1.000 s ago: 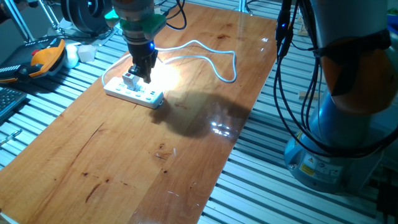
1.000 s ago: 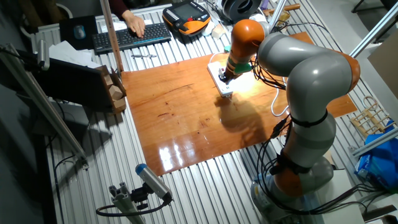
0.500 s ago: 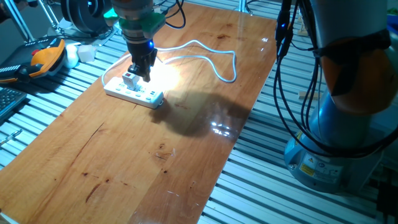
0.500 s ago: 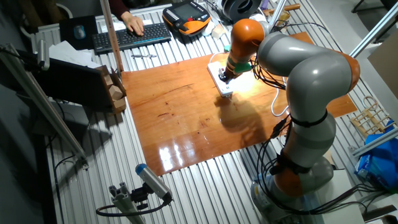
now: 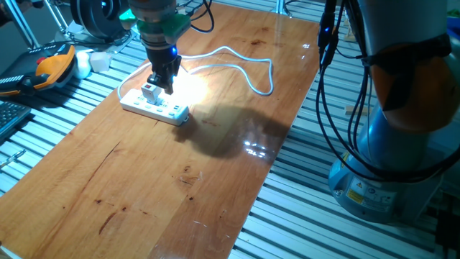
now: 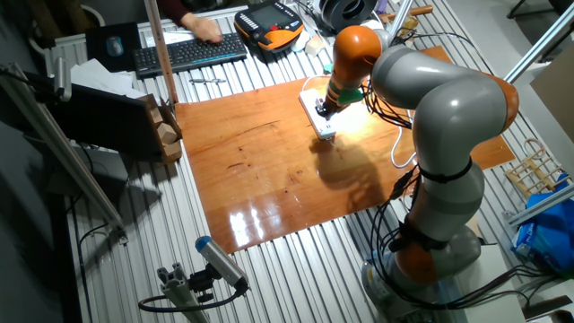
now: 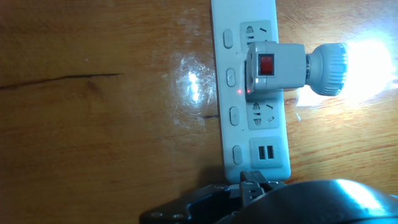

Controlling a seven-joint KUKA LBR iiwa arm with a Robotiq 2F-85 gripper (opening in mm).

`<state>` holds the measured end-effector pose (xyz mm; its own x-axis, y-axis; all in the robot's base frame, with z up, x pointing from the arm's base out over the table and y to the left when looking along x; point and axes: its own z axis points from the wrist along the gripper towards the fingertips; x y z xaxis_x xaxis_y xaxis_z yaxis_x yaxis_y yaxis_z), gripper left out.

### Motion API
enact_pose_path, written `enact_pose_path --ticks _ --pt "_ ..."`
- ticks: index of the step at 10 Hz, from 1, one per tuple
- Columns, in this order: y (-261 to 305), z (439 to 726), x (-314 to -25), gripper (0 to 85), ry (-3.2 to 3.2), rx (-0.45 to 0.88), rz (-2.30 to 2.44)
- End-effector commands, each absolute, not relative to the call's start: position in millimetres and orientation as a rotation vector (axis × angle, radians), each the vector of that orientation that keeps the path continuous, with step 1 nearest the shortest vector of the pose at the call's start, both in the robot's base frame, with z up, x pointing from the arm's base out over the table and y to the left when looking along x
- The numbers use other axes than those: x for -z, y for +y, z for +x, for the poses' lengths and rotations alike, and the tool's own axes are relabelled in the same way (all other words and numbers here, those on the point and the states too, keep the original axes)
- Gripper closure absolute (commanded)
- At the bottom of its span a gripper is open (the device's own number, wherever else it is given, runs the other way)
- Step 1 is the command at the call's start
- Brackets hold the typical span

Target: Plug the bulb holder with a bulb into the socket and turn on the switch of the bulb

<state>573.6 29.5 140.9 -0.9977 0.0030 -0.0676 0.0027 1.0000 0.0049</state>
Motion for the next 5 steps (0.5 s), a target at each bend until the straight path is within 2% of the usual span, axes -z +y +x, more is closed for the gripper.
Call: enact_pose_path --ticks 1,5 --pt "29.4 573.7 -141.0 85.0 3.072 -0.01 0.004" --pt "29.9 575.0 -140.9 85.0 3.072 -0.008 0.004"
